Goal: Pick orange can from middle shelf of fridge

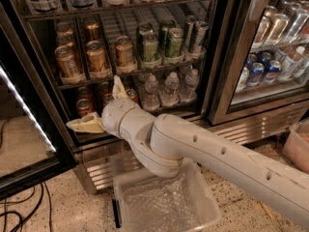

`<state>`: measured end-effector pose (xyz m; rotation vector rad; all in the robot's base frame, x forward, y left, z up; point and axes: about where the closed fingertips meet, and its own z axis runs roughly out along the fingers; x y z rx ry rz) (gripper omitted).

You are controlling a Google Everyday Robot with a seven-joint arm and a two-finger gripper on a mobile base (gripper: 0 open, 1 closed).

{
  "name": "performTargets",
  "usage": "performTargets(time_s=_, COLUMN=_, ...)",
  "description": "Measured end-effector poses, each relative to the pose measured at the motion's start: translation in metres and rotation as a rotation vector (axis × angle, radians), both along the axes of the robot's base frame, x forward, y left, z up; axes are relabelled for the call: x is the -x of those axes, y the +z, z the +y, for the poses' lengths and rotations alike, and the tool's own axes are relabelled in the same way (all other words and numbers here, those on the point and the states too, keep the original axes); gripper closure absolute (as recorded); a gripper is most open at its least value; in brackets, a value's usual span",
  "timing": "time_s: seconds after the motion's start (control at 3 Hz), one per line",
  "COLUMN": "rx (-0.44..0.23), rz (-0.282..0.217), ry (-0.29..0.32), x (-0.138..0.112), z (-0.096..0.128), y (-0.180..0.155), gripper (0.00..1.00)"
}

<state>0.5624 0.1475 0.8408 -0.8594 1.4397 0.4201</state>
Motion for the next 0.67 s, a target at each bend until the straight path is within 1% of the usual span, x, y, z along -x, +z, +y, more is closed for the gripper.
performTargets(time_s=0.33, rx=-0.03, rz=-0.016, ry=-0.004, x=-0.004, z=0.003, y=-0.006, gripper=0.0)
performTargets(time_s=0.67, rx=-0.081, rz=-0.056, ry=0.002, x=-0.019, z=0.012, y=-0.015, gripper=0.0)
